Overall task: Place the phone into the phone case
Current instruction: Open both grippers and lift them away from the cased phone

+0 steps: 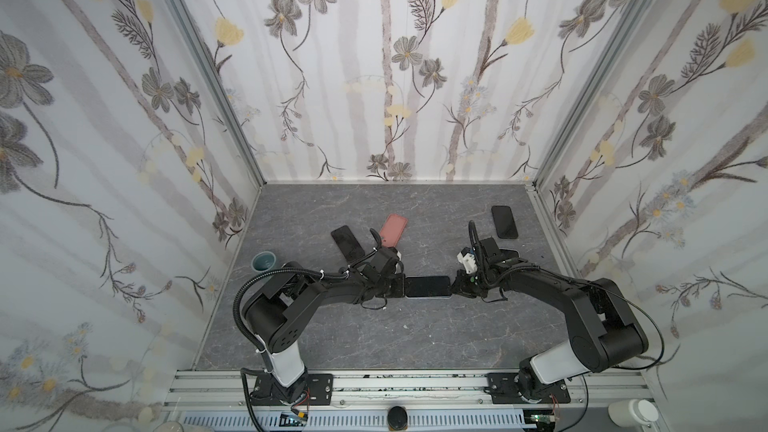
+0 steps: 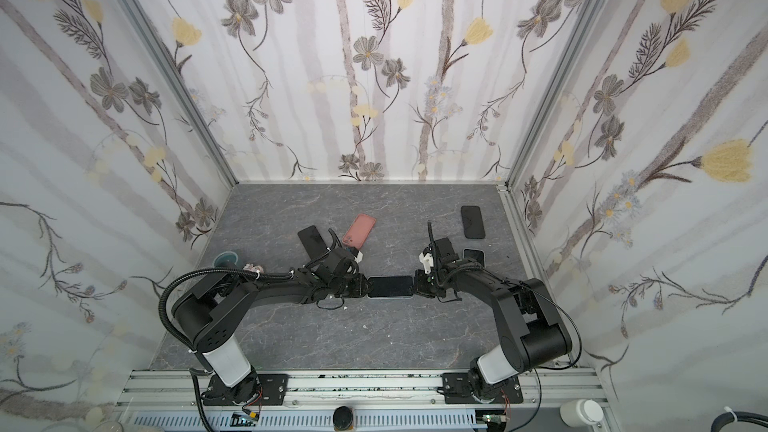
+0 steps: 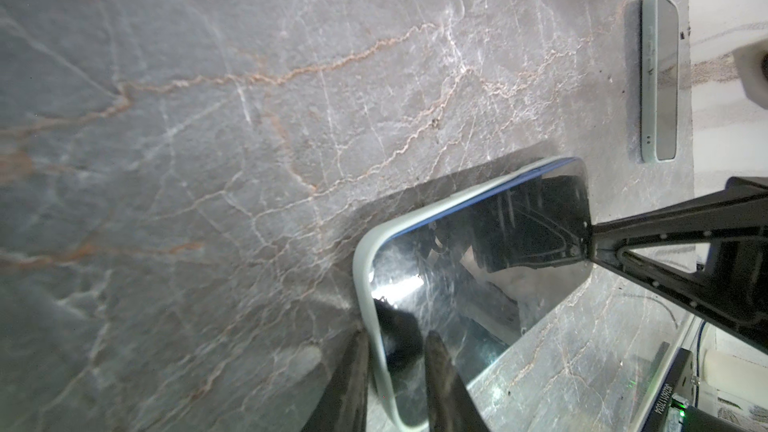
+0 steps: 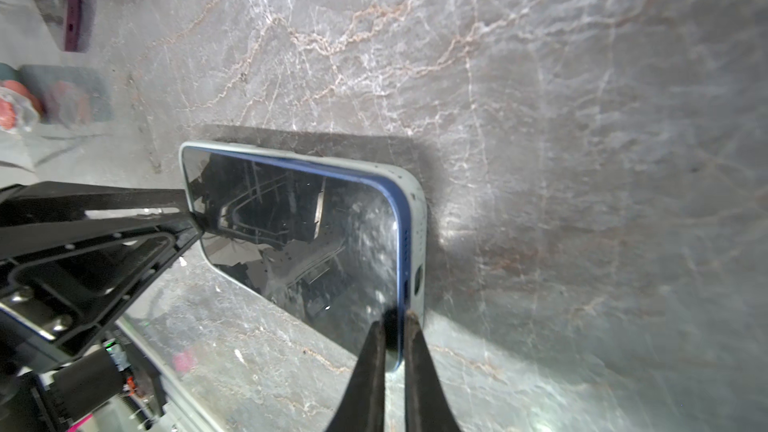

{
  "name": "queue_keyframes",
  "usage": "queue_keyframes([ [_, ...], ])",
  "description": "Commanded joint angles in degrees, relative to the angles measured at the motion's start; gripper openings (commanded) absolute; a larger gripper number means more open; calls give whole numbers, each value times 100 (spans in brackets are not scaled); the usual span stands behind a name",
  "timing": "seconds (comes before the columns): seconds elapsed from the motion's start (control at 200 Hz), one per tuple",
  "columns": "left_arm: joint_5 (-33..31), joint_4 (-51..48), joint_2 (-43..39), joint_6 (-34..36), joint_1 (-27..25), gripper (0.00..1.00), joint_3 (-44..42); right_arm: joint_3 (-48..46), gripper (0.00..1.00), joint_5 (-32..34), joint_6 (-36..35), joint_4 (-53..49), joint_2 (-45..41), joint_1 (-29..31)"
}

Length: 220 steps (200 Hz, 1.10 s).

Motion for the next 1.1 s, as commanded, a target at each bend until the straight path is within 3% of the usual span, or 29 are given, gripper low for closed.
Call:
queue_keyframes([
  [0.0, -270, -227, 12, 19, -2, 27, -29, 58, 12, 471, -118, -501, -63, 5],
  [0.34, -204, -227, -18, 19, -2, 27, -28, -100, 9, 454, -138, -374, 170, 150],
  [0.719, -217, -236, -16, 28, -1, 27, -27, -215, 6, 1117, -141, -603, 367, 262],
  [1.094, -256, -264, -82, 45, -6, 27, -21, -12, 7, 1169, -27, -695, 86, 321],
])
